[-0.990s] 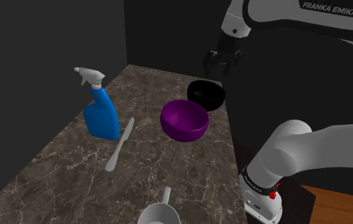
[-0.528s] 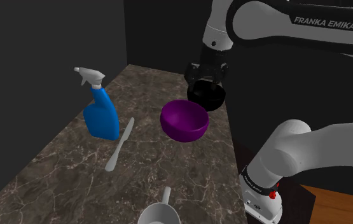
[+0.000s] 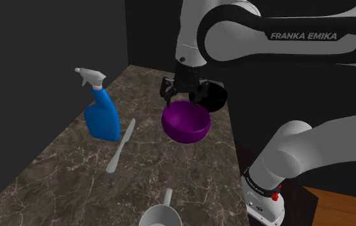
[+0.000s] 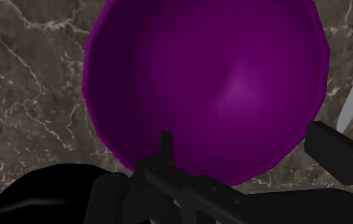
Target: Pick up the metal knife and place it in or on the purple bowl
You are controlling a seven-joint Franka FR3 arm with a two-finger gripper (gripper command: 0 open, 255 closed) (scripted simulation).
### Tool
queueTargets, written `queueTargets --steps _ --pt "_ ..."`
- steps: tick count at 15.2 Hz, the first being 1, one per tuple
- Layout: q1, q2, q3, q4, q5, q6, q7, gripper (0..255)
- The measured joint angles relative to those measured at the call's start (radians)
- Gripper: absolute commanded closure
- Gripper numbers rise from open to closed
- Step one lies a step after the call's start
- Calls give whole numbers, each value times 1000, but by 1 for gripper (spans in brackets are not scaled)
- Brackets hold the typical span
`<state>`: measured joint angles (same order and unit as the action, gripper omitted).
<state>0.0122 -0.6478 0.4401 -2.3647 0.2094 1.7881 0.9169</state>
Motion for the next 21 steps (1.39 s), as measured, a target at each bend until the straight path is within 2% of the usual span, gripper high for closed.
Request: queueTargets --steps 4,9,11,14,16,17,19,20,21 --pt "-14 91 106 47 28 43 154 0" --pt "-63 276 254 158 5 112 365 0" --pt "-82 349 308 204 -22 130 452 0" --pt "-109 497 399 311 -106 155 613 0" --pt "-107 578 450 385 -175 152 722 0" --pt "-103 596 464 399 -193 153 752 0" --pt "-97 645 484 400 -131 187 789 0" --pt "-107 662 474 388 -124 192 786 0" --pt "-104 680 474 373 -181 209 799 0"
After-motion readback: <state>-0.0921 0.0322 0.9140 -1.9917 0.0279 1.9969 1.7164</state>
